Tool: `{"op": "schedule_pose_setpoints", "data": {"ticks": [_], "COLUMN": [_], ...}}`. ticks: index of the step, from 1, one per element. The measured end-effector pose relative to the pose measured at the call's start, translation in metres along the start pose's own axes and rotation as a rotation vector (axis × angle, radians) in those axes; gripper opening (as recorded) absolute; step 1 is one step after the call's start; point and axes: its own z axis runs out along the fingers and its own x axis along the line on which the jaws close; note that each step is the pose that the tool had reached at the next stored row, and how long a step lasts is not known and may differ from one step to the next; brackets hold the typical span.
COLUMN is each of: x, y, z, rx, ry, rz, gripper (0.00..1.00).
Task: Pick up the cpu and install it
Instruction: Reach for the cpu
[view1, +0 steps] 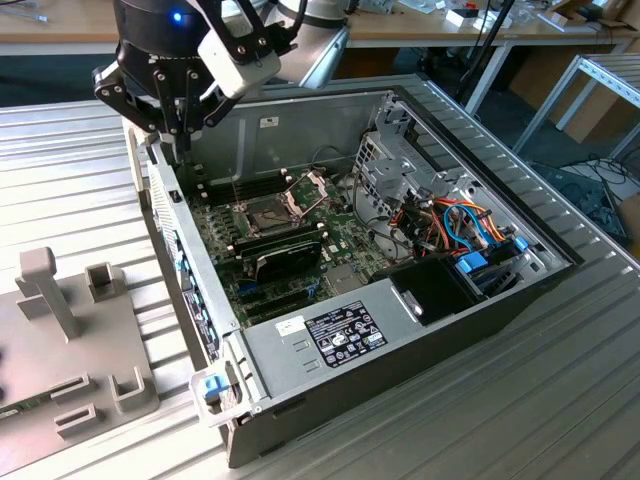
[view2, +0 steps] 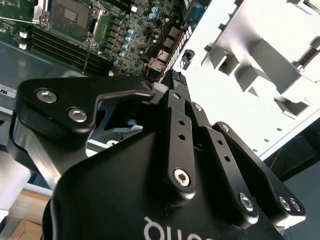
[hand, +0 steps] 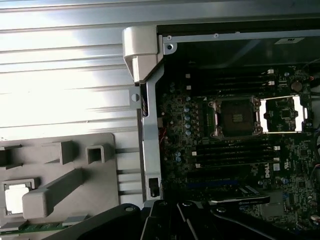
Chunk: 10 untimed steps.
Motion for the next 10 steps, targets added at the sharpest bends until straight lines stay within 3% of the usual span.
{"op": "schedule_pose_setpoints", "data": {"ticks": [10], "x": [0.0079], "y": [-0.0006], "z": [-0.0002], "rx": [0.0], "ry": [0.0001], "rz": [0.0], "gripper": [0.11]}}
